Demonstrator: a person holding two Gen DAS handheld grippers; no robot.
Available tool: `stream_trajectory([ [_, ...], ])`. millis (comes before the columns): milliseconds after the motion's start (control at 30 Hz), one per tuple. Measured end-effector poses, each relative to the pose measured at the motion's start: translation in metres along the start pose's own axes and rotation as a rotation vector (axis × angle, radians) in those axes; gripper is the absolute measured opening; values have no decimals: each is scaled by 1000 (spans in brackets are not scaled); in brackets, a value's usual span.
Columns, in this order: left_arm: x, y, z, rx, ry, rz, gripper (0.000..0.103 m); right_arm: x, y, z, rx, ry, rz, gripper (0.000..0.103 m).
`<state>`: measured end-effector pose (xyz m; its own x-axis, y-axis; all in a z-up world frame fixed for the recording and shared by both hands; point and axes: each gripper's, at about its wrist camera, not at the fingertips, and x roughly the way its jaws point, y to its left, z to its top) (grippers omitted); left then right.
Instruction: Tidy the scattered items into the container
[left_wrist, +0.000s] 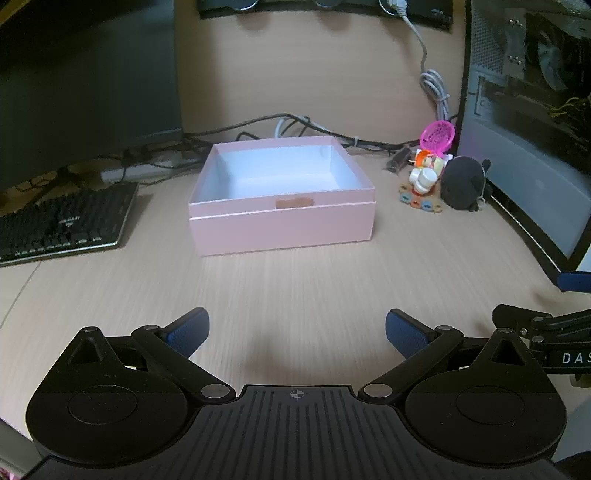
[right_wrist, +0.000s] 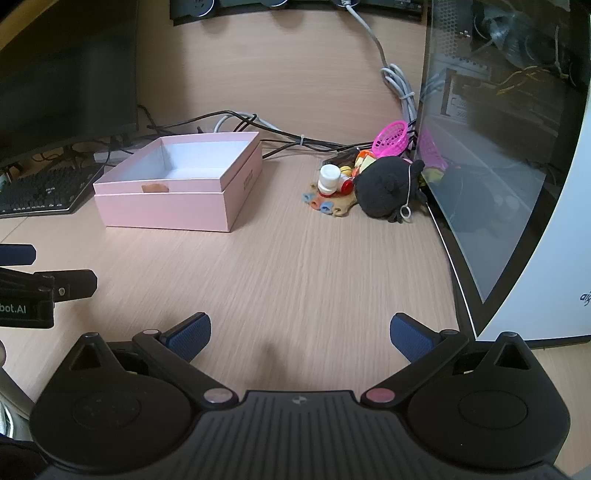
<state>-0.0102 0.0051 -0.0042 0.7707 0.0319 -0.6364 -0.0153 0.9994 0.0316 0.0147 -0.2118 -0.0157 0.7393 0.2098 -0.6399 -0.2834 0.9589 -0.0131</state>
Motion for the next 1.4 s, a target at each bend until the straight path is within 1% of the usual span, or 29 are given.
stream_trajectory([
  [667, 1, 10, 0, -23, 11, 6, 103, 5, 9, 2, -34, 8, 7, 103],
  [1067, 6, 9, 5, -27, 15, 0, 103, 9, 5, 3, -30, 14, 1, 103],
  [1233, 13, 4, 8, -14, 21, -16, 103, 11, -1, 4, -15, 15, -4, 103],
  [1400, 17, -5, 15, 27, 2, -44, 103, 11, -2, 7, -55, -15, 8, 103],
])
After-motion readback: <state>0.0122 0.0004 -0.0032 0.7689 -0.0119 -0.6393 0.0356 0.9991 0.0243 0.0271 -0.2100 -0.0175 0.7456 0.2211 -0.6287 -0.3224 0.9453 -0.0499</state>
